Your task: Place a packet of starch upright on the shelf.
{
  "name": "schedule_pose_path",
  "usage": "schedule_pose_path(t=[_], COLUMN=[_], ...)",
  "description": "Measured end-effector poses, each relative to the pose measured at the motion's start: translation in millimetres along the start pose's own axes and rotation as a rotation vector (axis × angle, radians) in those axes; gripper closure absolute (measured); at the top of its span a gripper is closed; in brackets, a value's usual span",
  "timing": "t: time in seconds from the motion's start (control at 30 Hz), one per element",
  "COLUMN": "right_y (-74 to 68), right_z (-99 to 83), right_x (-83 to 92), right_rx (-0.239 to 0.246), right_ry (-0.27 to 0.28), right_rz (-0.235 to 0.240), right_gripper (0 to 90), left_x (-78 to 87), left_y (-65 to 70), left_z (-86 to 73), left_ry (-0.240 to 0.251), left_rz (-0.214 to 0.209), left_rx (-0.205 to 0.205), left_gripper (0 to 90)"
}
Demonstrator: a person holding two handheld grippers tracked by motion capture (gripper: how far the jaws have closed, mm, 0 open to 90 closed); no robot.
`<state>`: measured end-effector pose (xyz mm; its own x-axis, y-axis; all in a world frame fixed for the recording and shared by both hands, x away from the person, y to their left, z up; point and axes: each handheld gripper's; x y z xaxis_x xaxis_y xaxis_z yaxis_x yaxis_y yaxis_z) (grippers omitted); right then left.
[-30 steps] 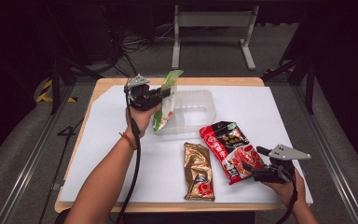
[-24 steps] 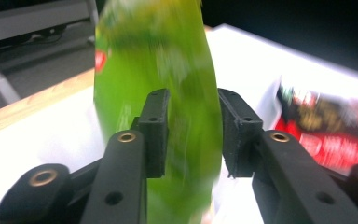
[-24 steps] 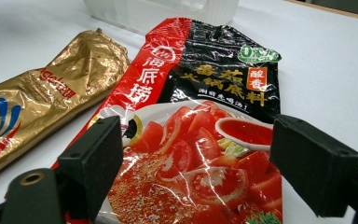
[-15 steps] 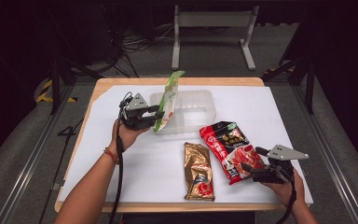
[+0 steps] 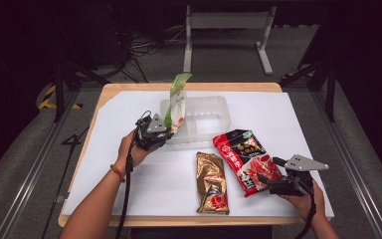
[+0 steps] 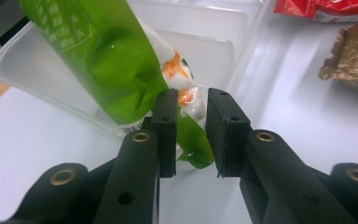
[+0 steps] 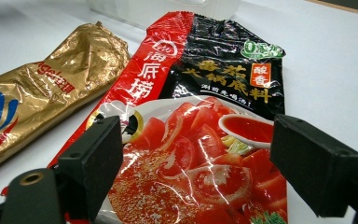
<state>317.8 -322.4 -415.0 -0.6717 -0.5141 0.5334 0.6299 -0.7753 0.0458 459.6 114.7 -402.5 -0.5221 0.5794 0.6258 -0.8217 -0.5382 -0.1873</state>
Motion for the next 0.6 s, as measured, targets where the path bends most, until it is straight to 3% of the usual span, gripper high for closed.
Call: schedule_pose_path(t=[0.17, 0.23, 0.33, 0.43, 0.57, 0.6], right_y=[-2.0, -2.1, -1.7, -2.1, -2.0, -2.0], right_z=[0.5, 0.5, 0.3, 0.4, 0.6, 0.6], right_x=[-1.1, -1.3, -1.8, -1.2, -0.5, -0.5], right_rx=[0.009, 0.009, 0.005, 0.009, 0.011, 0.011], right_ry=[-0.003, -0.004, -0.006, -0.005, -0.002, -0.002], right_rz=[0.003, 0.001, 0.002, 0.0, 0.002, 0.002], right_gripper=[17.9, 17.9, 17.9, 17.9, 17.9, 17.9], left_x=[-7.8, -9.6, -19.4, -20.7, -8.2, -8.2], left_y=[-3.7, -4.5, -3.2, -2.0, 0.0, 0.0], left_z=[1.4, 1.7, 1.8, 1.4, 4.1, 4.1], left_ry=[-0.01, -0.016, -0.068, -0.036, 0.046, 0.046], left_rz=[-0.008, -0.007, 0.007, -0.013, -0.065, -0.065], left_rx=[0.03, 0.025, 0.001, 0.019, 0.049, 0.049], left_gripper=[82.6, 85.0, 88.8, 86.2, 76.6, 73.8])
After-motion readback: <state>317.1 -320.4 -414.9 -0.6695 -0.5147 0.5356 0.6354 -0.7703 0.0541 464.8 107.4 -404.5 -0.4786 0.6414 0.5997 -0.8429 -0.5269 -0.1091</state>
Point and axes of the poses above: each handheld gripper's, and its own axes: x roughly backward along the jaws, z roughly out of its top, y roughly to its right, and after that the axes turned 1 degree about x, right-handed
